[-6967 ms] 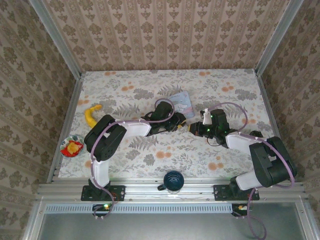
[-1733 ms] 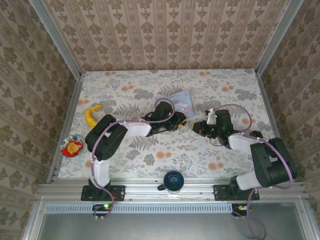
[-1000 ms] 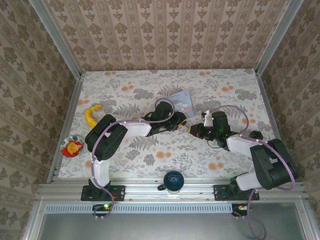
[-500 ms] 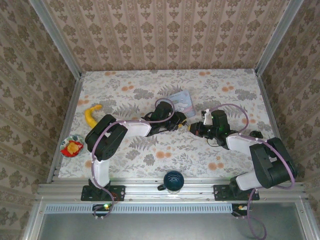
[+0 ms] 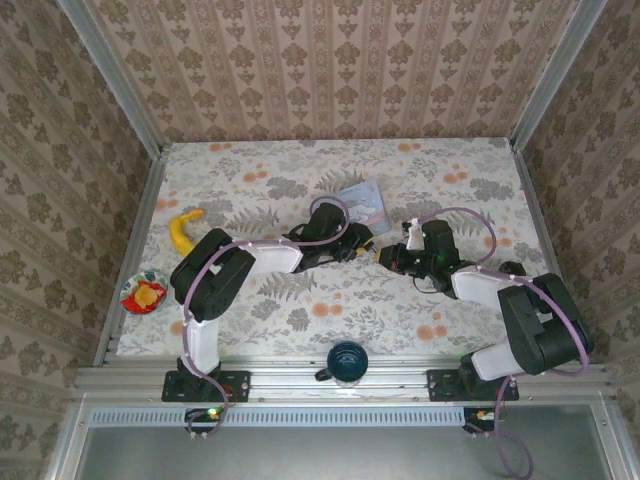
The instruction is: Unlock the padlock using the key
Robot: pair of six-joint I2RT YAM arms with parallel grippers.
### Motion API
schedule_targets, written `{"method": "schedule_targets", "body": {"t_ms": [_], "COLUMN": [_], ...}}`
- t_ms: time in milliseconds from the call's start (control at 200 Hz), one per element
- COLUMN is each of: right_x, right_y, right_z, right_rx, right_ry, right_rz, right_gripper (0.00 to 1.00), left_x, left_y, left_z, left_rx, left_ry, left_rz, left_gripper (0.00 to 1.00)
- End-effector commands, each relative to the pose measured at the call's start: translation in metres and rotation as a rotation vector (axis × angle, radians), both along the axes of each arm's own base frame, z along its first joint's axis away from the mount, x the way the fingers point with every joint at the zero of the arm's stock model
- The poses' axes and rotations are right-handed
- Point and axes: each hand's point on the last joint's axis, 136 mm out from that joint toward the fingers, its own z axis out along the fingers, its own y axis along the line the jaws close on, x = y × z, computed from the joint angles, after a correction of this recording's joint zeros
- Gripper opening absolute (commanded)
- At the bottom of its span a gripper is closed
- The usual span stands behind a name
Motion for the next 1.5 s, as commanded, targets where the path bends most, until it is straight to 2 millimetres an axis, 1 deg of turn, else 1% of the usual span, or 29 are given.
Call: {"method": "schedule_targets", "body": {"t_ms": [0, 495, 830, 1130, 1225, 1325, 1495], "right_x": [0.016, 0.02, 0.021, 0.015, 0.013, 0.013, 0.009], "right_y": [-0.004, -0.012, -0.019, -0.023, -0.024, -0.024, -0.01], "right_z": [0.005, 0.0, 0.006, -0.007, -0.009, -0.006, -0.001], "right_rx": [-0.018, -0.045, -0.032, -0.053, -0.051, -0.028, -0.007], "right_ry": [-0.031, -0.028, -0.039, 0.004, 0.009, 0.011, -0.006], "right_rz": [-0.052, -0.094, -0.141, -0.155, -0.166, -0.184, -0.158], "right_gripper": [0.0, 0.0, 0.0, 0.0, 0.0, 0.0, 0.0], "left_x": [-0.034, -0.035, -0.034, -0.037, -0.042, -0.048, -0.066], "left_y": [0.008, 0.009, 0.009, 0.009, 0.011, 0.014, 0.012], "left_z": [-0.052, -0.05, -0.05, -0.044, -0.041, -0.042, -0.044], "left_rx": [0.06, 0.057, 0.054, 0.041, 0.049, 0.072, 0.079], "left_ry": [0.247, 0.244, 0.245, 0.242, 0.244, 0.253, 0.297], "left_rz": [-0.032, -0.034, -0.033, -0.044, -0.054, -0.07, -0.103], "left_gripper": [0.0, 0.0, 0.0, 0.0, 0.0, 0.0, 0.0]}}
